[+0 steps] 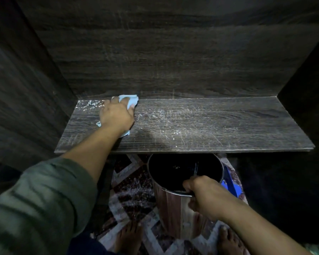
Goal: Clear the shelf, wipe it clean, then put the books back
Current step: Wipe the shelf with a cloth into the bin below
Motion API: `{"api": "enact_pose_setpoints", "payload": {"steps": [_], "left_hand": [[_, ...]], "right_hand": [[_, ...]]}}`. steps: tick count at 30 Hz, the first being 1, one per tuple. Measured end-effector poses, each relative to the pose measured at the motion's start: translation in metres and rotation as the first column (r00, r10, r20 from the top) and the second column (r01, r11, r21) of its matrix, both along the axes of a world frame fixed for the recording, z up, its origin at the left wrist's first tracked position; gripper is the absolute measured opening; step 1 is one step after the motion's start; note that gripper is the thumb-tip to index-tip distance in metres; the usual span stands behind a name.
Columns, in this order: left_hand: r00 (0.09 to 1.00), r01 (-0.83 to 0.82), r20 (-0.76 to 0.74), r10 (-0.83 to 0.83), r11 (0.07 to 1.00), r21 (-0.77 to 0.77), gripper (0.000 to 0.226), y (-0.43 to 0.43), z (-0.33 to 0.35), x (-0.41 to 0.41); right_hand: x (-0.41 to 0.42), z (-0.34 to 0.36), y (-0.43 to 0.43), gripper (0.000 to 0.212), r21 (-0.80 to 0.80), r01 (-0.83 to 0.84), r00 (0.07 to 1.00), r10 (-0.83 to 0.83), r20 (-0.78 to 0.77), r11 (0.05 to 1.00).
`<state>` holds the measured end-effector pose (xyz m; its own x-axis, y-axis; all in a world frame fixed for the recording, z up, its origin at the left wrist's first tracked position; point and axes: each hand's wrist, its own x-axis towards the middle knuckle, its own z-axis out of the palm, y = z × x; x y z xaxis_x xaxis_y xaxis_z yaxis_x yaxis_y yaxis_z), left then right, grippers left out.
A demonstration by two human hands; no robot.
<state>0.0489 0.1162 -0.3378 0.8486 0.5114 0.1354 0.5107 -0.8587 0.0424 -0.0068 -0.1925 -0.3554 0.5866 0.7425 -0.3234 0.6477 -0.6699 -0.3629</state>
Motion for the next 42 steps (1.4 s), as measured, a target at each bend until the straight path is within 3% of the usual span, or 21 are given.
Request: {"api": "enact_pose_setpoints", "payload": {"steps": [2,7,10,12,14,17,21,23,28,31,33,37,39,42], "left_hand": [[0.996,-0.002,-0.092,0.004,1.000,0.014,0.050,0.002,0.008,0.005],[0.977,0.104,-0.170,-0.130,0.982,-0.155,0.047,0.010,0.032,0.000],[0.929,0.187,-0.302,-0.217,0.975,-0.123,0.045,-0.016,0.049,-0.019],[0.921,0.221,-0.299,-0.250,0.967,-0.130,0.041,-0.028,0.049,-0.034],[0.966,0.175,-0.173,-0.191,0.979,-0.104,0.041,-0.026,0.046,-0.046],[0.998,-0.059,0.025,0.059,0.998,-0.005,0.045,0.003,0.043,-0.045],[0.974,-0.228,0.010,0.228,0.974,-0.009,0.047,0.061,0.030,-0.033],[0.989,-0.145,-0.032,0.143,0.989,-0.033,0.049,0.071,0.016,-0.033],[0.986,0.163,0.047,-0.158,0.977,-0.140,0.044,0.014,0.003,-0.044],[0.957,0.277,0.116,-0.267,0.958,-0.081,0.043,-0.023,-0.004,-0.061],[0.966,0.187,0.188,-0.178,0.982,-0.034,0.043,-0.023,0.001,-0.064],[0.926,-0.184,0.333,0.179,0.983,-0.017,0.042,0.023,0.024,-0.058],[0.910,-0.300,0.291,0.295,0.954,-0.030,0.043,0.051,0.030,-0.061],[0.955,-0.242,0.175,0.240,0.970,-0.010,0.044,0.066,0.016,-0.064]], "right_hand": [[0.000,0.000,0.001,0.020,-0.009,-0.009,1.000,0.009,0.003,1.000],[-0.003,0.005,0.000,0.019,-0.030,-0.005,1.000,0.005,-0.013,1.000],[-0.003,0.006,0.002,0.020,-0.025,0.006,0.999,-0.007,-0.031,1.000],[-0.004,0.007,0.004,0.017,-0.018,0.003,0.999,-0.003,-0.042,1.000],[-0.005,0.007,0.005,0.013,-0.013,-0.003,0.999,0.002,-0.044,1.000],[-0.006,0.009,0.005,0.015,-0.016,-0.003,0.999,0.002,-0.047,1.000],[-0.005,0.010,0.004,0.029,-0.023,0.003,1.000,-0.004,-0.023,1.000],[-0.004,0.008,0.004,0.030,-0.023,0.003,0.999,-0.003,-0.032,1.000],[-0.003,0.004,0.005,0.023,-0.027,-0.001,0.998,0.000,-0.056,1.000],[-0.004,0.006,0.007,0.020,-0.020,-0.019,0.999,0.018,-0.051,1.000],[-0.004,0.006,0.008,0.020,-0.019,-0.037,0.999,0.036,-0.032,0.999],[-0.003,0.003,0.009,0.027,-0.001,-0.038,0.999,0.038,-0.014,0.999],[-0.003,0.000,0.007,0.032,0.027,-0.043,0.999,0.043,-0.006,0.999],[-0.002,-0.001,0.006,0.031,0.053,-0.026,1.000,0.026,-0.008,0.998]]}}
